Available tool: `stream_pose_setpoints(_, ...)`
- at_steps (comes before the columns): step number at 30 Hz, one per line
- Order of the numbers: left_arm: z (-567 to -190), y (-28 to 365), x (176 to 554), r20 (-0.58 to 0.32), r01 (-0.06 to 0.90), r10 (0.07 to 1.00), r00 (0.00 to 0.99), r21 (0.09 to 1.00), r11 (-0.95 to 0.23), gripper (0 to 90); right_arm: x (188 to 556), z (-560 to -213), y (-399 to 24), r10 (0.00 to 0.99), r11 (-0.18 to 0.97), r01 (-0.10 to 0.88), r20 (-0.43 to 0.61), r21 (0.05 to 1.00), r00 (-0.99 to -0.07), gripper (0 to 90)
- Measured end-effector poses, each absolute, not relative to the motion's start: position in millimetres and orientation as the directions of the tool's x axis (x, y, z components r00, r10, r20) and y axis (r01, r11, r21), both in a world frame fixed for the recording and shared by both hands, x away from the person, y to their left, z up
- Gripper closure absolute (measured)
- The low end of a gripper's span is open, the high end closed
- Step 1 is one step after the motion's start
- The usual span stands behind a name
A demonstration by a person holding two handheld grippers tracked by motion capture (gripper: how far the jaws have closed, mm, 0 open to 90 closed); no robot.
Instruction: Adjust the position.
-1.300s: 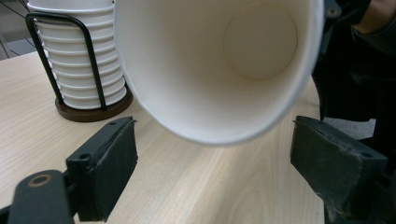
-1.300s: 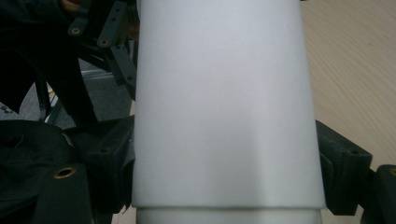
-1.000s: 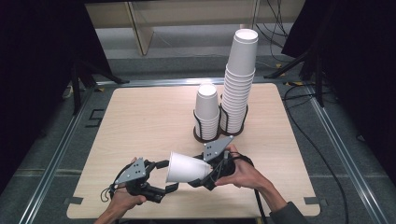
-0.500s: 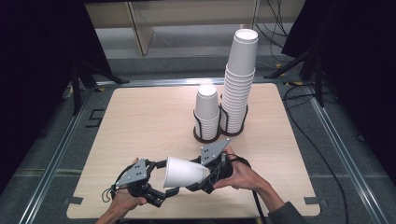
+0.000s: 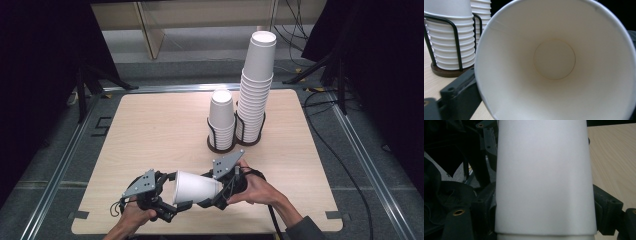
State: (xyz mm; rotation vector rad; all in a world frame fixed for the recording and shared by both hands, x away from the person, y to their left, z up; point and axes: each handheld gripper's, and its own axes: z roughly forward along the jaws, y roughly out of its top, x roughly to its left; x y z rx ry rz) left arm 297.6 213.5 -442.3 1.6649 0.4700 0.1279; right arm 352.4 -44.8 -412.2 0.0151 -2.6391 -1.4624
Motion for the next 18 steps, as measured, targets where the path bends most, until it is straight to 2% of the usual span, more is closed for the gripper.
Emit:
stream_pose_setpoints(10,-436.0,217.0,296.9,-0.138,0.182,0.365,0.921,0.979,-0.09,6.4,354.8,-416.3,-45.4,-0.073,0.531,0.087,0.149,0.843,-0.986,21.4)
stream_pose_setpoints(13,-435.7,215.9,296.2,-0.137,0.181,0.368,0.92,0.98,-0.087,7.6,355.3,-416.5,-46.3,-0.042,0.55,0.12,0.171,0.826,-0.984,18.8)
stream_pose_setpoints(18,-436.5,216.6,297.6,-0.13,0.198,0.409,0.903,0.972,-0.128,8.2,352.7,-412.1,-45.2,0.022,0.579,0.114,0.124,0.807,-0.992,15.6)
